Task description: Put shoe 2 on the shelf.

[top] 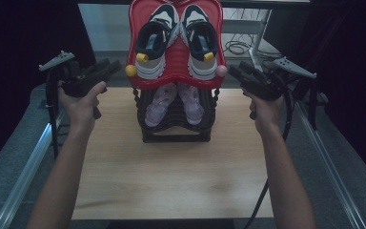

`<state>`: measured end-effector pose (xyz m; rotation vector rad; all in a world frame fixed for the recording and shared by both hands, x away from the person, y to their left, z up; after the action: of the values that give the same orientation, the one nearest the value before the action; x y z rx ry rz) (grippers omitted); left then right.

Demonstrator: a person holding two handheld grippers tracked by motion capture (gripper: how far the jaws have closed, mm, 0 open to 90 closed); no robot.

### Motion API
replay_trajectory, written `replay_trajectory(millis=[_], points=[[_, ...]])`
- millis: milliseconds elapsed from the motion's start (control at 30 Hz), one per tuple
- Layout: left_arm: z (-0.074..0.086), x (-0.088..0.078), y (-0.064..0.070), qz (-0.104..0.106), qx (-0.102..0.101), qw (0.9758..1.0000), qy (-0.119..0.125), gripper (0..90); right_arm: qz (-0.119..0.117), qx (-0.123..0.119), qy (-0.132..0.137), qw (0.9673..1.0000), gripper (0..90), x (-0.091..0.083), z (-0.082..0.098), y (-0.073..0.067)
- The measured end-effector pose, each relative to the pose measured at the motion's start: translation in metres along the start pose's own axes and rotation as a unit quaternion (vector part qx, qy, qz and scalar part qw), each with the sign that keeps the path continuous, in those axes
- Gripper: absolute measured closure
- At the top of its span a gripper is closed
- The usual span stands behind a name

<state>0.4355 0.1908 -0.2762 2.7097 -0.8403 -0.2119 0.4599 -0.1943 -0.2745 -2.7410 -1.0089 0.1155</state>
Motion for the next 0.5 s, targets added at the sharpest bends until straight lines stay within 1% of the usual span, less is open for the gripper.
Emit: replay_trajectory(millis=[67, 267, 333, 400, 500], points=[[0.004, -0.003, -0.003, -0.002, -0.003, 1.0000, -0.001, 45.8, 0.002, 0.003, -0.004, 1.0000, 45.7, -0.001, 0.005, 0.003], [0.018, -0.009, -0.011, -0.008, -0.003, 0.9999, -0.012, 45.8, 0.007, 0.009, -0.014, 0.9998, 45.8, -0.005, 0.023, 0.011], [0.023, -0.012, -0.013, -0.011, 0.000, 0.9998, -0.017, 45.9, 0.005, 0.012, -0.021, 0.9997, 45.8, -0.007, 0.031, 0.012], [0.029, -0.015, -0.015, -0.019, 0.007, 0.9996, -0.020, 46.5, 0.006, 0.010, -0.029, 0.9995, 45.8, -0.009, 0.037, 0.014], [0.038, -0.018, -0.018, -0.019, 0.005, 0.9995, -0.024, 46.5, 0.006, 0.013, -0.034, 0.9993, 45.9, -0.011, 0.044, 0.016]])
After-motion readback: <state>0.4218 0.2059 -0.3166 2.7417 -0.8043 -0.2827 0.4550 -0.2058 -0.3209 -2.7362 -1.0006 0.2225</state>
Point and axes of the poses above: each handheld gripper's, and its own axes: x roughly forward along the jaws, z roughly out of its underside, y roughly to its right, the point moved 8 cm from there along x, roughly forward along the jaws, and after that the axes turned 2 degrees about y, right-handed, at the moved point
